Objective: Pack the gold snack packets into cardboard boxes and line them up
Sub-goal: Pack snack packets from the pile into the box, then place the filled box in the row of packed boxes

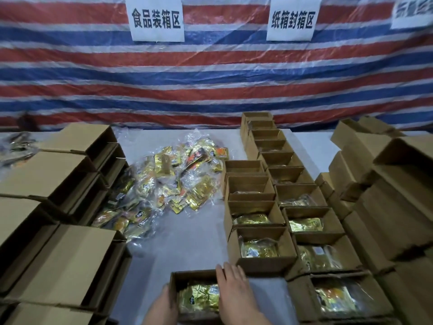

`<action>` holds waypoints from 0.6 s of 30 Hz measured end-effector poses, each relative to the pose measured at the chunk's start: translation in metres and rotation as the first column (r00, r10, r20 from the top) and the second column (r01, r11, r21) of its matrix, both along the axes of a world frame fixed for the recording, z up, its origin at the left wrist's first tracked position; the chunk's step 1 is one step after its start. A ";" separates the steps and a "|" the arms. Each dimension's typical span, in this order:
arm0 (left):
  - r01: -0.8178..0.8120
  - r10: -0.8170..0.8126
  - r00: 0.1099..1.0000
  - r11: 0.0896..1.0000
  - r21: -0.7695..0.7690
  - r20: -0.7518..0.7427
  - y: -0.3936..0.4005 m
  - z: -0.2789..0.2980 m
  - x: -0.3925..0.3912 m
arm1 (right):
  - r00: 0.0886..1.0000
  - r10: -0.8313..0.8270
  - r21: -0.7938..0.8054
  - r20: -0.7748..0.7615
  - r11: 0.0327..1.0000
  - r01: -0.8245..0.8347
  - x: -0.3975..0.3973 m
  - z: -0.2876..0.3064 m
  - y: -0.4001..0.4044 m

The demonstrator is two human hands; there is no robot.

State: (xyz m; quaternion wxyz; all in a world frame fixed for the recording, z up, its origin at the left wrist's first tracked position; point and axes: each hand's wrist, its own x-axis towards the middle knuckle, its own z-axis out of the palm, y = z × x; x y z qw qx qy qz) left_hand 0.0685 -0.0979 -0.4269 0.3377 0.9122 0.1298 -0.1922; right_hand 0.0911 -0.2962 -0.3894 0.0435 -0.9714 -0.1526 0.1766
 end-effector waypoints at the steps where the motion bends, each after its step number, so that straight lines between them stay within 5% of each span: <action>1: -0.019 0.019 1.000 1.000 0.005 -0.017 -0.011 0.001 -0.004 | 1.000 -0.022 0.016 -0.009 1.000 0.022 -0.005 -0.001 -0.007; 9: -0.007 0.011 1.000 0.992 -0.127 0.029 -0.097 -0.001 -0.017 | 0.992 -0.119 0.000 0.037 0.993 0.119 -0.029 0.013 -0.099; 18: -0.037 0.043 0.998 0.992 -0.123 0.046 -0.154 0.004 -0.011 | 0.996 0.017 -0.317 0.084 0.948 0.010 -0.019 0.011 -0.142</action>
